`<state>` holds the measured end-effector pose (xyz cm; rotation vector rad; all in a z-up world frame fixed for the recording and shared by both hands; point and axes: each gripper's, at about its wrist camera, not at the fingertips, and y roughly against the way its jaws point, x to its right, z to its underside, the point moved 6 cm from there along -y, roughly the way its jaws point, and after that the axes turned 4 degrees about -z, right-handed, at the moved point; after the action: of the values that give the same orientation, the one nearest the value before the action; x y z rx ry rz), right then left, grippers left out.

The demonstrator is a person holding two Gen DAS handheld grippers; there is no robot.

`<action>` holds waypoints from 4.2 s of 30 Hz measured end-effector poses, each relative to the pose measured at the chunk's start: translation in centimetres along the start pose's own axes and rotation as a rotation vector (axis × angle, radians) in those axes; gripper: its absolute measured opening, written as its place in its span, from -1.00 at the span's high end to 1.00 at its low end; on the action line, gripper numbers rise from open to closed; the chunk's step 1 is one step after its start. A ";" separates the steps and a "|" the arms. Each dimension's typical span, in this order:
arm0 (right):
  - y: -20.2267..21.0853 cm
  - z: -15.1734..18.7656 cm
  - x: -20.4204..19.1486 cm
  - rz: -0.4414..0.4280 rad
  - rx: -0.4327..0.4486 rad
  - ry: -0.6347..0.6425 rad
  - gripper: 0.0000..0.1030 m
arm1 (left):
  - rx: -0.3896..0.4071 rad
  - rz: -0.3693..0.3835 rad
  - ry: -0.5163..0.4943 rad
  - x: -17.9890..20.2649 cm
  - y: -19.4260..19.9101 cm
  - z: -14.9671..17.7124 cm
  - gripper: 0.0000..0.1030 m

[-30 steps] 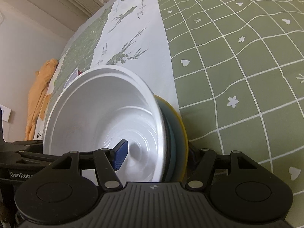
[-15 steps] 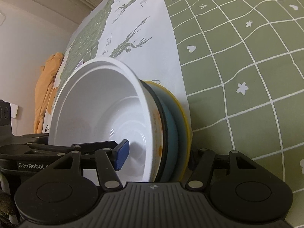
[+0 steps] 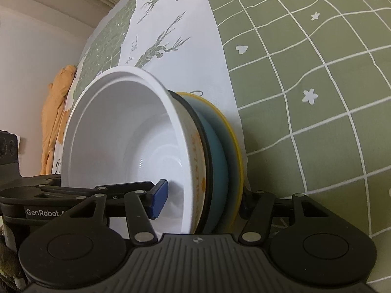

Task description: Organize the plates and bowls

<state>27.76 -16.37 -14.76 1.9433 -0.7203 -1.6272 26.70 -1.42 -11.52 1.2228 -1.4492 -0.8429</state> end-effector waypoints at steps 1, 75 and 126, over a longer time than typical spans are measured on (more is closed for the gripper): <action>0.0 0.0 0.0 0.001 0.004 -0.002 -0.11 | 0.003 0.001 0.002 0.0 0.0 0.0 -0.25; 0.7 -1.3 -2.4 0.143 -0.084 0.085 -0.29 | 0.004 0.007 0.063 -0.8 -0.7 -0.4 -0.03; -11.9 -2.8 -17.7 0.129 -0.227 0.154 -0.30 | 0.134 0.049 0.213 -18.6 7.7 2.0 0.00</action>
<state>28.89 4.53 -9.56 1.7977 -0.5619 -1.4000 22.19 18.15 -9.59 1.3285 -1.3731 -0.5709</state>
